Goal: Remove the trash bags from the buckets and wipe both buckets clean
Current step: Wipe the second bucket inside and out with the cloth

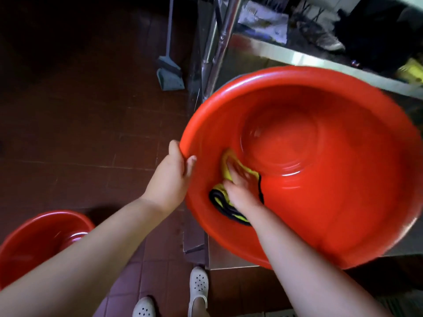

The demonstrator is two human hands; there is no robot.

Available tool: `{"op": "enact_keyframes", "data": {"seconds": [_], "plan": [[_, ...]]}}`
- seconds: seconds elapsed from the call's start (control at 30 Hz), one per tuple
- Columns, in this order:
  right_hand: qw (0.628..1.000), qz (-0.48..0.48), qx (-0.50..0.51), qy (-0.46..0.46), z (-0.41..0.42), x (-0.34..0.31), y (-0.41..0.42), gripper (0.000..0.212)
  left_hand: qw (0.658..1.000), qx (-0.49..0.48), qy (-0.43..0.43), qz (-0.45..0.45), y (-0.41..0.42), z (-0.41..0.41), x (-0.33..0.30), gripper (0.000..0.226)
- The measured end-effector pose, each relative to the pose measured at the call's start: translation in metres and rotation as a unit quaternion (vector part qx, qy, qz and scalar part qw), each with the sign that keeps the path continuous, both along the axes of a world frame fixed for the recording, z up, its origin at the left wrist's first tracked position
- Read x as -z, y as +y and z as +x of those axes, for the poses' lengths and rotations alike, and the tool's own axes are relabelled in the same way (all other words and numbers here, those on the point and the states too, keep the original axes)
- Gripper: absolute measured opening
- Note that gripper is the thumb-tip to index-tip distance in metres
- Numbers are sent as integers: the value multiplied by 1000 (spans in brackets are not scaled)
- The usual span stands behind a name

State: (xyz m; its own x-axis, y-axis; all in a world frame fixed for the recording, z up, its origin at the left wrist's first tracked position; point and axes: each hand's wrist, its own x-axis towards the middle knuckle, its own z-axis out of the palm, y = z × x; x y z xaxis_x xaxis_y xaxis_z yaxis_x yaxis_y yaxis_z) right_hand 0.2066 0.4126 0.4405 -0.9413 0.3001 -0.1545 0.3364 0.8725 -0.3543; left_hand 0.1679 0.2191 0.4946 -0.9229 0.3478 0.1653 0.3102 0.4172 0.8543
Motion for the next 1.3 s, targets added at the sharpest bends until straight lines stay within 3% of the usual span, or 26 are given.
{"op": "enact_keyframes", "data": {"seconds": [0.27, 0.47, 0.73, 0.83, 0.93, 1.07, 1.17, 1.3], "plan": [[987, 112, -20, -110, 27, -34, 20, 50, 999, -35, -17, -6, -5, 16, -41, 19], [966, 214, 133, 54, 30, -56, 41, 57, 997, -53, -58, 11, -2, 18, -57, 21], [942, 151, 260, 147, -27, -44, 66, 54, 988, -56, -131, 56, -21, -1, -41, 14], [957, 189, 196, 96, -42, -26, 61, 59, 984, -57, -144, 90, -20, -6, -36, 15], [977, 204, 49, 34, -49, -8, 43, 57, 983, -70, -140, 96, -18, -7, -38, 12], [979, 192, -56, -40, -22, 7, 40, 70, 989, -93, -97, 61, -14, 0, -44, 9], [953, 226, -170, -104, 0, -3, 60, 70, 987, -119, -86, 58, -11, 2, -45, 11], [944, 285, -119, -119, 22, -11, 65, 74, 984, -124, -111, 70, -12, 10, -33, 12]]}}
